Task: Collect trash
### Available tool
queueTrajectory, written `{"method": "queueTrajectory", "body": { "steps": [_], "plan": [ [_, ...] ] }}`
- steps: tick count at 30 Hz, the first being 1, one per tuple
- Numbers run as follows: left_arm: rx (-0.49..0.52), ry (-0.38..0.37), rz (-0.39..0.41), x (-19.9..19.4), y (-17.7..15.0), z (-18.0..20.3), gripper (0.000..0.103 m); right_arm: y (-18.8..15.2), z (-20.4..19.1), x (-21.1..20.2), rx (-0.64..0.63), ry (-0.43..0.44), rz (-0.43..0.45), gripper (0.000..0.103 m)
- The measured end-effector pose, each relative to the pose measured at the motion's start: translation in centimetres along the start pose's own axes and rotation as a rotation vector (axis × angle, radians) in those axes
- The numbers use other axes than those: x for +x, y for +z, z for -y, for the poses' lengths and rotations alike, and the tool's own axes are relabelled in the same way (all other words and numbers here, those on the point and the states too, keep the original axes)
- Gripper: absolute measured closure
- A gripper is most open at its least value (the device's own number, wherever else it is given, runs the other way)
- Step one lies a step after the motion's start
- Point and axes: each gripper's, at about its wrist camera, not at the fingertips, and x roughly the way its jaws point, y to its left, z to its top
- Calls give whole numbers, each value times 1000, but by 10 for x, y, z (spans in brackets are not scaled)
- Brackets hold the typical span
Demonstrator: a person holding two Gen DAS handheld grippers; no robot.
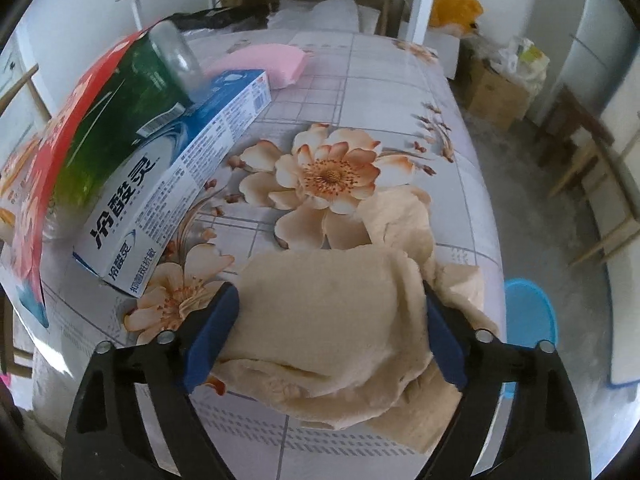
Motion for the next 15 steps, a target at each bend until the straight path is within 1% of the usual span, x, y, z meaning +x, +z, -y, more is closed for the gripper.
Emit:
{"method": "queueTrajectory", "body": {
  "steps": [2,4,5,7,10,12,15],
  "plan": [
    [-1,10,-18,3,-2,-1,46,-1,2,-2,9,-6,4,34],
    [-28,7,-37,7,-5,-6,46,-5,5,-7,21,-14,12,45],
    [-65,0,-51,8,-6,-11,46,-7,8,-8,30,-14,15,48],
    [-122,-19,-64,9,-8,-18,46,-3,11,-6,44,-14,20,59],
    [-257,-85,-64,10,-10,-37,46,-1,11,-3,45,-16,25,62],
    [-316,-128,-51,10,-11,-45,42,-1,10,-3,38,-19,27,63],
    [-391,-189,-38,13,-11,-54,39,-1,9,-3,38,-19,27,64]
  ]
}}
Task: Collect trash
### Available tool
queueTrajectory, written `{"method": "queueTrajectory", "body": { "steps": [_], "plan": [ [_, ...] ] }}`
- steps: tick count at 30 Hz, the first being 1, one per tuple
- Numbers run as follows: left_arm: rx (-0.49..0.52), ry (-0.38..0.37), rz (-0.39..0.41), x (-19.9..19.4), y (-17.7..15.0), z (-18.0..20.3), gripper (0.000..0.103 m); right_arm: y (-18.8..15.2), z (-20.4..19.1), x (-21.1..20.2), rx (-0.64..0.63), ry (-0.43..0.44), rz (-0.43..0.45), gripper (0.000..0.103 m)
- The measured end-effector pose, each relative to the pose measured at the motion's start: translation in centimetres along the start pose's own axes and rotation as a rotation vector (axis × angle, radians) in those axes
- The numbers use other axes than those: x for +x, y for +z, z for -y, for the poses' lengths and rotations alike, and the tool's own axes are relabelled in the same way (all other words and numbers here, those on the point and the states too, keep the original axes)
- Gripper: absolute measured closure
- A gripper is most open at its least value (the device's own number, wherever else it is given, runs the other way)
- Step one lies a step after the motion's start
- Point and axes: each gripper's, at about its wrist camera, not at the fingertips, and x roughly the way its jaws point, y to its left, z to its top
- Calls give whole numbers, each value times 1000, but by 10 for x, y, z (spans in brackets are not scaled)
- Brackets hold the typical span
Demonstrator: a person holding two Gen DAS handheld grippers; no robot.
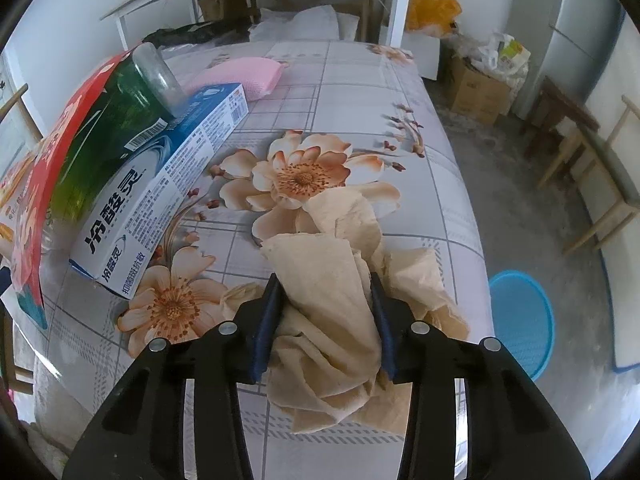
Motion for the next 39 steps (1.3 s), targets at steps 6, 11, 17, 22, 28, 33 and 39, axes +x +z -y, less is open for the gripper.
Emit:
{"method": "queueTrajectory", "body": {
  "steps": [6,11,17,22,28,33,39],
  "plan": [
    [-93,-48,-9,9,10,-11,33,0,0,-1,-3,-3,2,64],
    [-127,-18,-8,12,14,-15,25,0,-1,0,-3,-2,1,64],
    [-183,-89,-35,20,17,-17,23,-1,0,-1,1,-1,2,64],
    [-191,-208,-25,13,17,-13,23,-2,-2,-3,-1,-3,3,64],
    [-337,-302,-43,21,20,-30,27,-2,-1,-2,1,-2,3,64],
    [-439,-342,-69,35,21,-42,41,-1,-2,-2,-2,-1,3,64],
    [-467,-398,-68,38,22,-42,59,-1,-2,-2,-2,-1,5,64]
  ]
}}
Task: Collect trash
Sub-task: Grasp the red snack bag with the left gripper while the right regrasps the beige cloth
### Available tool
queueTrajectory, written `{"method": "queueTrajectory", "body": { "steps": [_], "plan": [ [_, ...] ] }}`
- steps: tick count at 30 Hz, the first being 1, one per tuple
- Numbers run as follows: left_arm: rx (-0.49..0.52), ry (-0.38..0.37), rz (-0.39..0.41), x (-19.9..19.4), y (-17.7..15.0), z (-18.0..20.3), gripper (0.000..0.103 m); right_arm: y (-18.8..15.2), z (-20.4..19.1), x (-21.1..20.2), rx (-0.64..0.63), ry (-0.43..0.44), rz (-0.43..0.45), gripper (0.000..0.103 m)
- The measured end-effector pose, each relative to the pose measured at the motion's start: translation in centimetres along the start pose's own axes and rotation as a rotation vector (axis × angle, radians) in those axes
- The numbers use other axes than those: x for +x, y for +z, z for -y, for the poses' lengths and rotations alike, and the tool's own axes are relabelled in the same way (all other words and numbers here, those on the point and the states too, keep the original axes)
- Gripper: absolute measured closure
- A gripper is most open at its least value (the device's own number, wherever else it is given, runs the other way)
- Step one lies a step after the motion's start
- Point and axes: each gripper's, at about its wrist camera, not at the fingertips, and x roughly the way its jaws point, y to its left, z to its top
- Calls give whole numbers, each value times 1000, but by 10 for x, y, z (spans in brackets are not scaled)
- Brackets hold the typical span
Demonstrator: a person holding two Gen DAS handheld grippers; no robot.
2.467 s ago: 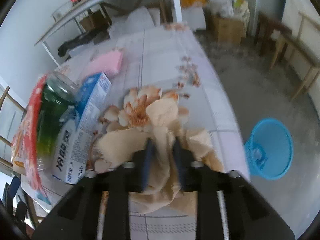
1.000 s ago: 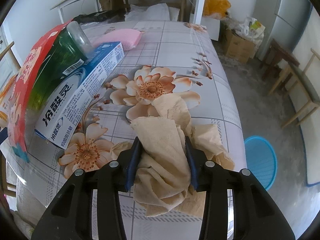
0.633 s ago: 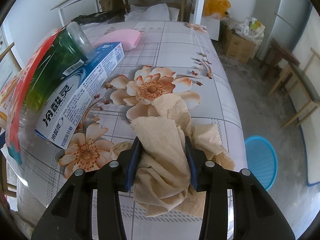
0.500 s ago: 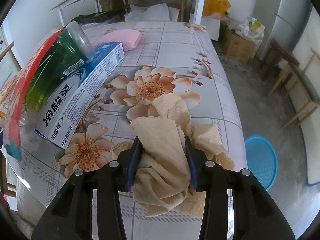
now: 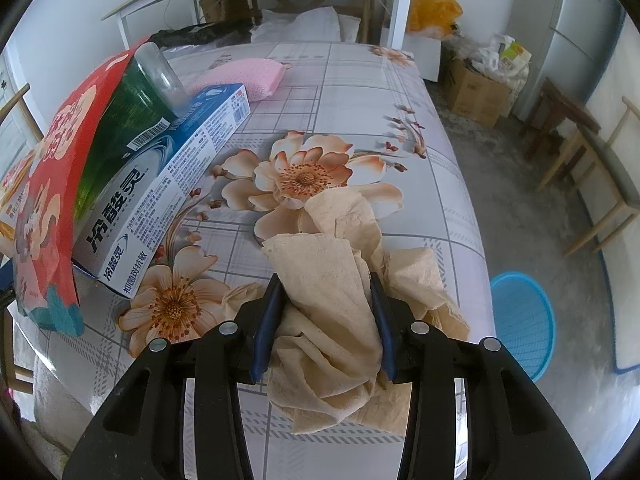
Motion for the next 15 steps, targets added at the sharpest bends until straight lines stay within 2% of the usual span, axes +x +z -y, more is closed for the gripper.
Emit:
{"method": "queueTrajectory", "body": {
  "steps": [1,6,8,13,15],
  "plan": [
    [-8,5,-6,3,0,-1,60,-1,0,0,0,0,0,64],
    [-33,40,-40,18,4,-3,83,-1,0,0,-1,1,2,64],
    [-33,38,-45,21,4,-2,89,-1,0,1,-3,3,6,64],
    [20,47,-38,21,-1,9,95,0,-1,2,-12,4,15,65],
    [48,52,-30,21,-3,17,101,0,-2,2,-13,9,19,68]
  ]
}}
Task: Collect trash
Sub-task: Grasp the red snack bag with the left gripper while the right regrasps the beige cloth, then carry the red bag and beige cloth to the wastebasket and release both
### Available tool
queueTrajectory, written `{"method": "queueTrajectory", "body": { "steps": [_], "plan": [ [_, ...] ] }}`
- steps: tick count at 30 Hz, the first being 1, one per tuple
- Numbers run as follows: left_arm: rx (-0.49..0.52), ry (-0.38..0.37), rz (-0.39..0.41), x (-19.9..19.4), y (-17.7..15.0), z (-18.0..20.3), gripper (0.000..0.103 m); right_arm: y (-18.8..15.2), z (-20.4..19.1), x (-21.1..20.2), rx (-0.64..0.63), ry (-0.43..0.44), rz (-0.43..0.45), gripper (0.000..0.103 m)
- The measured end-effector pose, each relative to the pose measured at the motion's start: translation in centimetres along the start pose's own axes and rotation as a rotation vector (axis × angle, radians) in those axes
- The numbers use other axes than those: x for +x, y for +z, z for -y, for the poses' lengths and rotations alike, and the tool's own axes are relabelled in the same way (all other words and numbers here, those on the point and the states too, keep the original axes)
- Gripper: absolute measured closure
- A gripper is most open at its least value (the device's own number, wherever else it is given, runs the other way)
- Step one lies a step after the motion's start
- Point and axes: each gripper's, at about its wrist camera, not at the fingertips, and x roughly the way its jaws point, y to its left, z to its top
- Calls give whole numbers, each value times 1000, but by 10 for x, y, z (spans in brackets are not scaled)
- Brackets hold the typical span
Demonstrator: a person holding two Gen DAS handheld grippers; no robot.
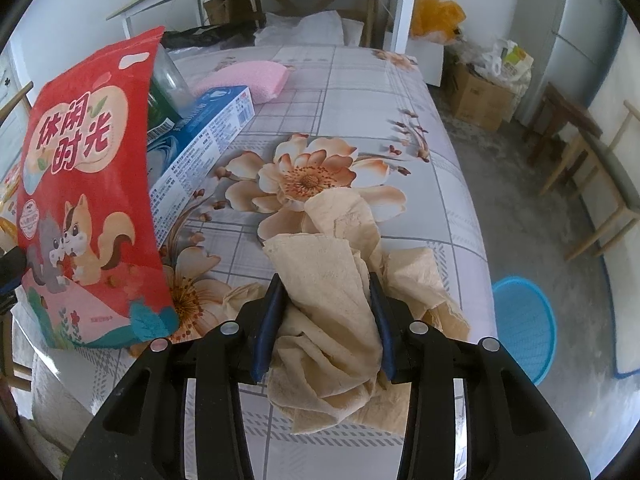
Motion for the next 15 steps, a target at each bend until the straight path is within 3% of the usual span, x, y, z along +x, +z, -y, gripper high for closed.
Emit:
{"method": "queueTrajectory", "body": {
  "steps": [2,3,4,10,15],
  "plan": [
    [22,1,13,-2,-1,7,102,0,-2,-1,-6,4,4,78],
    [36,4,21,-3,-1,12,103,0,-4,-1,-9,-4,6,91],
    [50,5,27,-3,-2,18,103,0,-4,-1,-8,-11,7,94],
    [177,3,97,-18,-4,61,103,-3,6,-13,57,29,43,98],
    [338,-29,141,-34,-6,108,103,-6,33,-46,183,122,118,98]
  ]
}}
